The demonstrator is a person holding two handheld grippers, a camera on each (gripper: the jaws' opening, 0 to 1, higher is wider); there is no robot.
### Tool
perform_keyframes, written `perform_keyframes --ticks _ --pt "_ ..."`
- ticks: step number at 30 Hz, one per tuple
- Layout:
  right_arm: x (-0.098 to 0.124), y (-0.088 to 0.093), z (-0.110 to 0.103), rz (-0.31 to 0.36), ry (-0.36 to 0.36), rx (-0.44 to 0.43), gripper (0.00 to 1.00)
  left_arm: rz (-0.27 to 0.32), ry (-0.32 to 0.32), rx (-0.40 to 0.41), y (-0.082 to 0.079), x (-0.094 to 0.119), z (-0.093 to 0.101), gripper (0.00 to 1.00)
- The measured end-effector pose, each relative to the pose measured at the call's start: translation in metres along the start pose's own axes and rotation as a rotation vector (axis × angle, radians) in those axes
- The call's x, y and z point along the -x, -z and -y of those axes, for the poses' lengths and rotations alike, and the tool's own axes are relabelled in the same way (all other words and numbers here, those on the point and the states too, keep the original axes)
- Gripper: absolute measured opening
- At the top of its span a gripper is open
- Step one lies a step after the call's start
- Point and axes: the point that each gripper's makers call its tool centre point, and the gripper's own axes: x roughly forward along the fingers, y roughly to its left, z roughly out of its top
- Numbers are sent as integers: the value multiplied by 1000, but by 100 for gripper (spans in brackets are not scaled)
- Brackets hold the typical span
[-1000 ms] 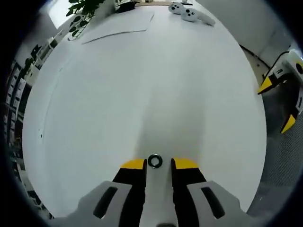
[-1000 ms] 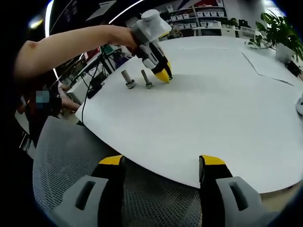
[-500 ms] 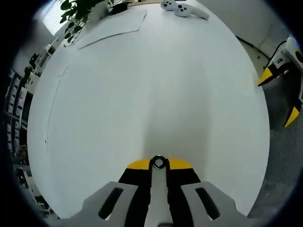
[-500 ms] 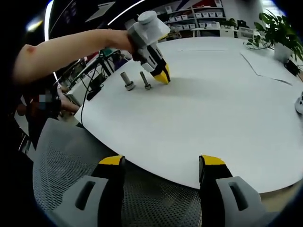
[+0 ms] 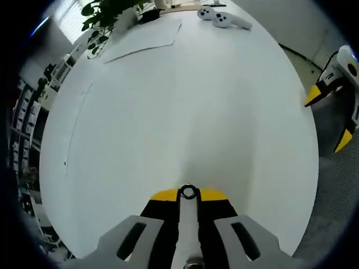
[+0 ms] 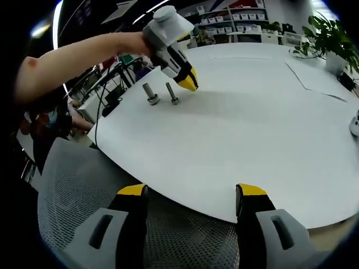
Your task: Place the washer onto the threaded stud by aligning its center hole with the stud, sliding it down to the base, and recovering from edge contact or off-axis alignment until the washer reaches the visible bottom stop.
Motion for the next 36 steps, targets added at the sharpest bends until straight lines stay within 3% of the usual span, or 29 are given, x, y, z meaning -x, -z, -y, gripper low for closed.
perform_keyframes --ticks 5,11,17,26,36 --pt "0 -2 0 12 -4 1 65 20 -12 22 2 22 -3 8" --pt "1 -4 2 21 10 -3 65 0 -20 33 23 56 -7 8" --pt "1 -5 4 28 21 -6 65 16 -35 91 40 83 -8 8" --pt "2 -4 6 29 34 -21 65 8 -41 87 57 94 7 8" --pt "2 -1 5 14 28 -19 65 34 -6 79 50 81 20 8"
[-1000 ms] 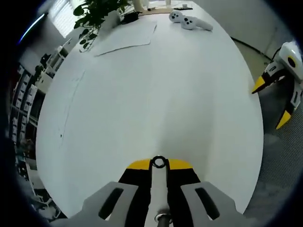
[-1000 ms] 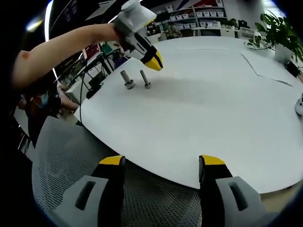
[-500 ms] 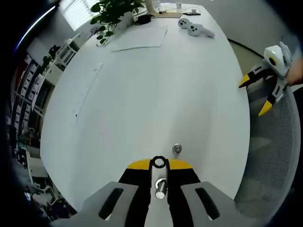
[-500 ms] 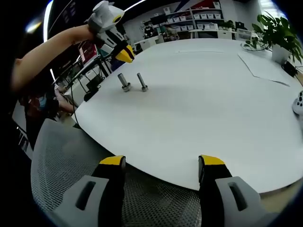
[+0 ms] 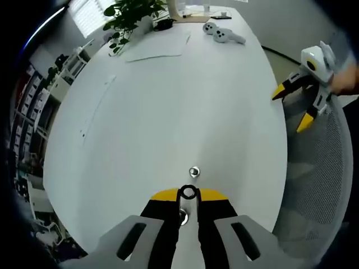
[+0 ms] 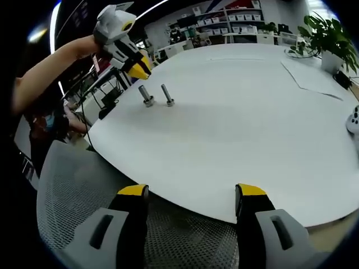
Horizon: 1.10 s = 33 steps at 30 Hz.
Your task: Place the washer onto the threaded stud by aligning its center hole with the stud, sliding it down to the base, and recovering from edge contact or off-axis alignment until the washer reaches the visible bottom stop.
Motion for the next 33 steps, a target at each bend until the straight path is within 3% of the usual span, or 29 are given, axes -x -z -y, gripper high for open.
perform_keyframes --ticks 17,33 --pt "0 -1 0 6 -2 -8 65 -15 40 -36 -15 -25 4 8" --pt "0 -3 1 17 5 -14 65 -45 51 -47 -10 -35 3 8"
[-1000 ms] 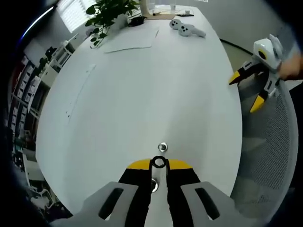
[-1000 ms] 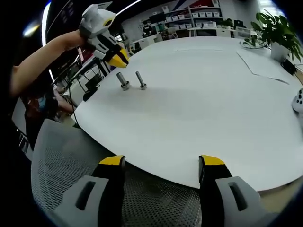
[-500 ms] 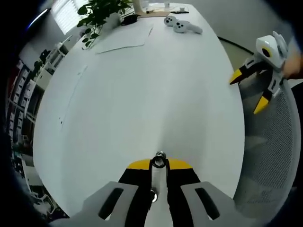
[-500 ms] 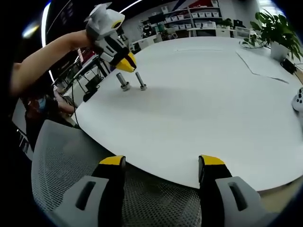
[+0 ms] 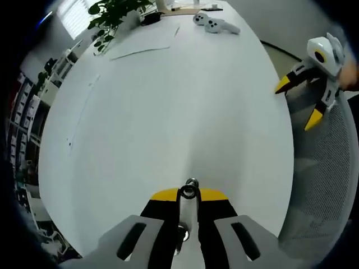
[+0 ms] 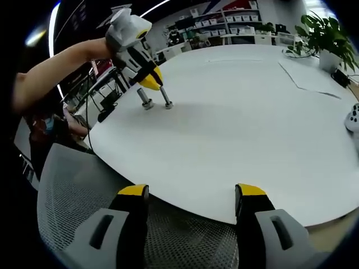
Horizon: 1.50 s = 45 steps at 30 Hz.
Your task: Place the washer onto the threaded stud by aligning its center hole with the stud, sliding it down to the base, and recovering from edge contact or off-axis alignment until the washer reaches the visible bottom stop.
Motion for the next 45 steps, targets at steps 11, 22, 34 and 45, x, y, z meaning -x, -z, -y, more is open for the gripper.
perform_keyframes --ticks 11,22,34,45 --pt "0 1 0 -2 2 -2 65 -33 20 -14 4 -21 2 8" --pt "0 -1 1 6 6 -5 65 -59 32 -42 9 -39 5 8" --pt "1 -4 3 31 17 -16 65 -67 26 -60 9 -47 5 9" --pt "2 -4 7 35 45 -30 65 20 -33 -51 8 -15 6 26"
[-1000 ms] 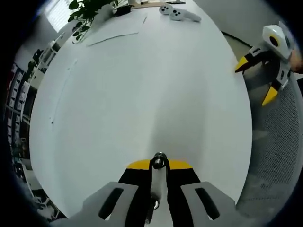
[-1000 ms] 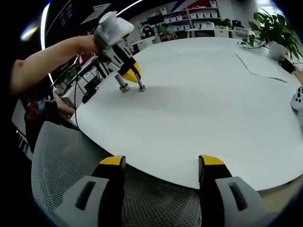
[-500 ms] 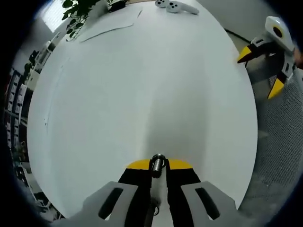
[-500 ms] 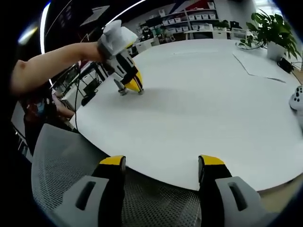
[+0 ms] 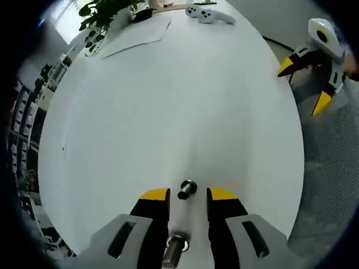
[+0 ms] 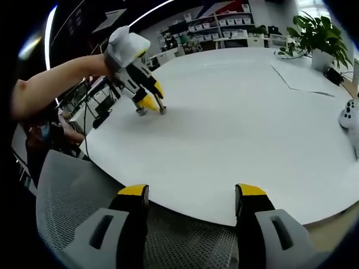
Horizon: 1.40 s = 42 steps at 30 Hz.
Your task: Place the washer onto the threaded stud by aligning its center hole with the stud, sliding it down to the base, and recovering from edge contact or off-axis alignment until the washer reaches the visible bottom stop.
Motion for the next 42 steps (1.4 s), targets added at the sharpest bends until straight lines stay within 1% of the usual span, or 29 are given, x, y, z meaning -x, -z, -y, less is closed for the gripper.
perform_keyframes --ticks 2,3,4,5,6,7,8,9,10,11,12,15,16,17,18,20,21,24,25,26,28,29,32,33,35,36,38,41,42 --pt "0 1 1 -8 6 0 65 58 -26 37 -4 14 -1 27" --pt "0 2 1 -11 8 1 65 104 -55 65 -7 23 -2 29" --pt "0 2 2 -15 11 1 65 136 -68 79 -8 29 -2 30" --pt "0 3 3 -20 15 -1 65 168 -72 100 -7 39 2 31" --pt "0 3 3 -19 17 -2 65 186 -78 113 -6 46 3 31" --pt "0 1 4 -5 22 0 65 215 -99 120 -3 57 4 31" --pt "1 -5 4 23 23 11 65 228 -109 121 0 63 4 31" --pt "2 -14 4 76 25 17 65 238 -112 129 5 68 5 31" --pt "5 -16 9 97 51 9 66 257 -129 171 12 76 4 31" --pt "5 -13 9 75 54 9 67 266 -138 189 18 81 3 32" --pt "4 -12 9 69 52 13 67 277 -141 196 24 87 5 33" --pt "4 -12 11 73 61 12 67 328 -166 250 42 107 6 32" --pt "5 -11 12 66 70 11 67 350 -179 268 50 115 6 33" --pt "5 -11 12 64 70 14 67 353 -179 273 57 120 7 33" --pt "4 -13 12 75 67 15 67 352 -183 286 67 125 8 33" --pt "6 -14 13 86 74 6 67 366 -206 304 77 133 8 34" --pt "6 -13 13 80 76 5 67 386 -216 331 83 138 8 34" --pt "5 -10 13 67 73 -4 67 455 -220 425 91 147 14 34" --pt "5 -10 13 67 71 -4 67 470 -224 450 96 149 17 34" --pt "5 -10 12 67 68 -3 67 475 -231 458 99 150 19 34" --pt "5 -8 11 56 57 0 67 489 -266 494 106 152 23 33" --pt "4 -7 10 50 50 7 67 512 -290 521 109 154 25 34" --pt "4 -5 7 36 37 18 68 551 -327 595 115 162 32 35" --pt "4 -3 6 27 34 21 68 573 -348 647 119 167 36 35" --pt "4 -2 6 15 34 21 69 618 -387 716 125 176 44 37" --pt "3 -2 6 13 35 26 69 638 -410 726 126 180 46 39" --pt "3 -5 8 26 46 36 68 655 -445 726 129 184 57 42" --pt "3 -3 8 20 37 30 68 643 -485 721 135 183 72 44" --pt "3 -4 6 22 28 44 68 643 -500 753 140 182 76 45"
